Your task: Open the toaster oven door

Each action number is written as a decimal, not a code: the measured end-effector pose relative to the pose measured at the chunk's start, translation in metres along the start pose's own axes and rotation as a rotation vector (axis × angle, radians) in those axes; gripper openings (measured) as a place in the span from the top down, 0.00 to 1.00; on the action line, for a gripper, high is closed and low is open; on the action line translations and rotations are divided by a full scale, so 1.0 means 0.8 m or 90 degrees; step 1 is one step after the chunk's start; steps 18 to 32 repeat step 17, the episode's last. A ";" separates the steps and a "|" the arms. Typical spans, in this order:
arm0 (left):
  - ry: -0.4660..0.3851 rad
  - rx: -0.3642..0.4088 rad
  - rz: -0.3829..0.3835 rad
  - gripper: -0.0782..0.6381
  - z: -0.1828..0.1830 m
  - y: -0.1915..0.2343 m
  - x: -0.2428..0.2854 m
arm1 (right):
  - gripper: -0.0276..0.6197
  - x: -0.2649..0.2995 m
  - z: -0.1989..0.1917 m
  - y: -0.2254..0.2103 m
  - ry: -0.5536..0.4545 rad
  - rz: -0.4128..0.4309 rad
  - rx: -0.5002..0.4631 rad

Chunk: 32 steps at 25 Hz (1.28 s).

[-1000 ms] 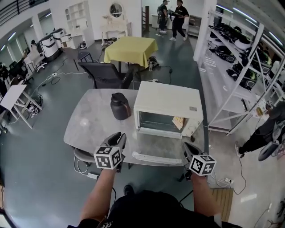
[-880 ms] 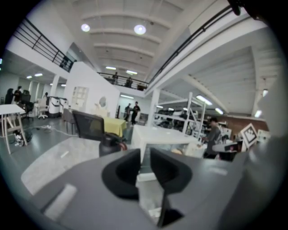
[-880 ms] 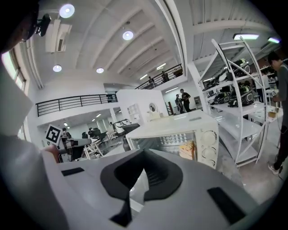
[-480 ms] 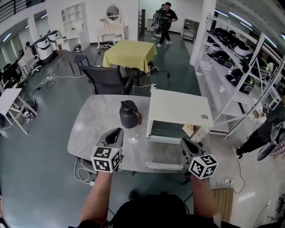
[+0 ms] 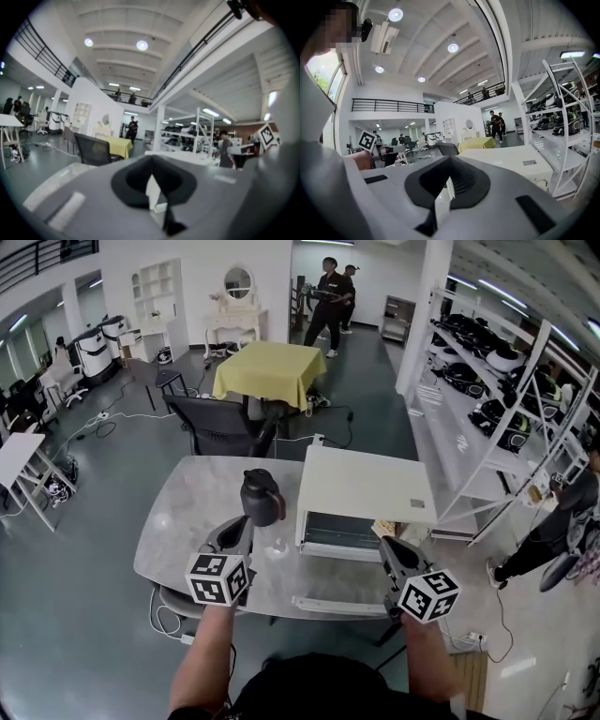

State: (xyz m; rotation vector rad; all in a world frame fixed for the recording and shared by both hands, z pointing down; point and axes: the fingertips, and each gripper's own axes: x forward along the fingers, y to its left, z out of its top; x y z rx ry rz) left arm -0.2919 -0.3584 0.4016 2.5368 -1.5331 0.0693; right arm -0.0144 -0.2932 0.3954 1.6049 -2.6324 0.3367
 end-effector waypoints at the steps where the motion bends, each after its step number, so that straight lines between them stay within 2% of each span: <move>1: 0.001 -0.001 0.001 0.88 0.000 -0.004 0.002 | 0.97 -0.002 0.000 -0.004 0.000 0.001 -0.001; 11: 0.014 0.011 0.003 0.88 0.000 -0.028 0.013 | 0.97 -0.009 0.002 -0.026 -0.012 0.017 -0.002; 17: 0.016 -0.010 0.001 0.88 -0.009 -0.037 0.008 | 0.97 -0.009 -0.003 -0.027 -0.006 0.023 0.002; 32: 0.016 -0.010 0.001 0.88 -0.009 -0.037 0.008 | 0.97 -0.009 -0.003 -0.027 -0.006 0.023 0.002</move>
